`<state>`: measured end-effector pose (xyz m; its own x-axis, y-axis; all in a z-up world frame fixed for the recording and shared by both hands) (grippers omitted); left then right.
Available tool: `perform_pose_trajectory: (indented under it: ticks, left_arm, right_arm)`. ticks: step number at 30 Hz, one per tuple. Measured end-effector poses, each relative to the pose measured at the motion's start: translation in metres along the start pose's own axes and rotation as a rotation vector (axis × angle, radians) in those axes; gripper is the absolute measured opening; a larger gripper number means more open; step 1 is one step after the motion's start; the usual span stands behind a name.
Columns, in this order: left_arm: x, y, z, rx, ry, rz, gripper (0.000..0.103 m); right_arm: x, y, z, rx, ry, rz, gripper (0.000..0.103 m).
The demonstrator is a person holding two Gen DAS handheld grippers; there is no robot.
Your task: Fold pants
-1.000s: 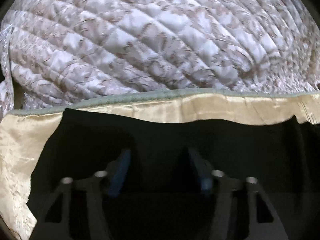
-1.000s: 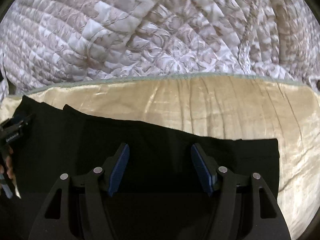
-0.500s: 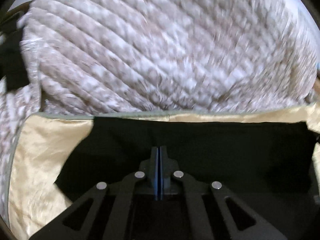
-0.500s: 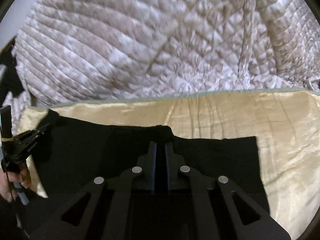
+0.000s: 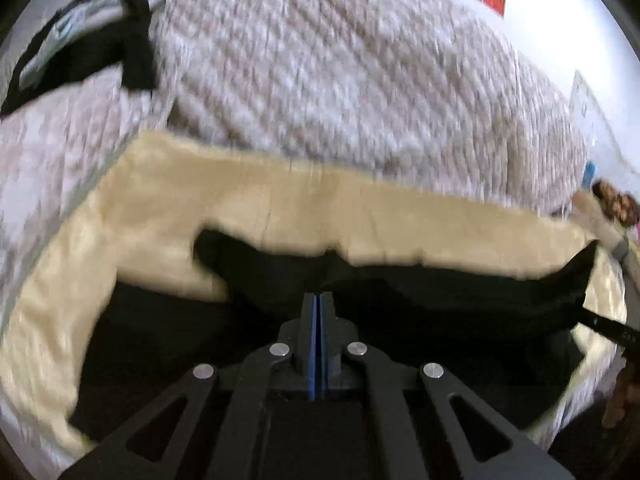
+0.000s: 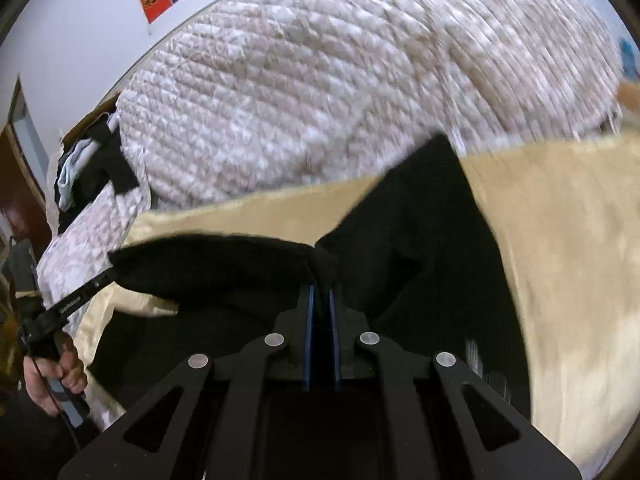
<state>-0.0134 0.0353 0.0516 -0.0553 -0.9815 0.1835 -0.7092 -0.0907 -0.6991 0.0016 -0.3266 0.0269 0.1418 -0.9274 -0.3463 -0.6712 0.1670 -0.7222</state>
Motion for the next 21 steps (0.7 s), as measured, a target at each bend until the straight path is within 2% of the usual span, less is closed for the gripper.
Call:
perform_pose_trajectory:
  ticks: [4,6,8,10,11,12,13,14,17,21]
  left_arm:
    - [0.0,0.043,0.016,-0.147,-0.037,0.033,0.003]
    - [-0.003,0.051,0.014,-0.174,-0.035,0.017,0.003]
    - [-0.006,0.05,0.006,-0.165,-0.031,-0.007,0.003]
    - [-0.008,0.046,-0.001,-0.141,-0.035,-0.017,0.008]
    - [-0.007,0.041,-0.004,-0.127,-0.037,-0.017,0.012]
    - [-0.004,0.036,-0.005,-0.113,-0.034,-0.01,0.028]
    - [-0.001,0.032,-0.004,-0.1,-0.031,-0.003,0.043]
    - [0.002,0.026,-0.002,-0.091,-0.031,0.003,0.046]
    - [0.02,0.009,0.016,-0.078,-0.024,0.058,0.049]
    - [0.035,-0.002,0.062,-0.127,-0.094,0.117,0.049]
  right_arm:
    - [0.016,0.06,0.009,-0.136,0.027,0.072,0.007]
    - [0.024,0.074,0.015,-0.186,0.024,0.114,0.007]
    - [0.029,0.079,0.012,-0.198,-0.005,0.16,0.011]
    - [0.03,0.081,0.005,-0.179,-0.017,0.178,0.019]
    - [0.031,0.083,0.002,-0.172,-0.025,0.186,0.027]
    - [0.032,0.085,-0.001,-0.163,-0.033,0.196,0.042]
    - [0.034,0.086,-0.005,-0.151,-0.035,0.209,0.051]
    - [0.037,0.086,-0.008,-0.133,-0.036,0.225,0.061]
    - [0.051,0.084,-0.012,-0.082,-0.051,0.289,0.061]
    - [0.07,0.076,-0.011,-0.038,-0.039,0.373,0.061]
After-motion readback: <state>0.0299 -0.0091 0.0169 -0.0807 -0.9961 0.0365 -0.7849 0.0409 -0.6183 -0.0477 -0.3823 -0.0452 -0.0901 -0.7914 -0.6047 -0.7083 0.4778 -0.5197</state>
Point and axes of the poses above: each gripper's, at about its wrist camera, not at the fingertips, and z roughly the way its jaws point, x to its right, y to its underside, the point moved 4 cm from there along z, roughly the way its jaws point, and after that the axes turned 2 degrees about -x, right-handed, at the moved point
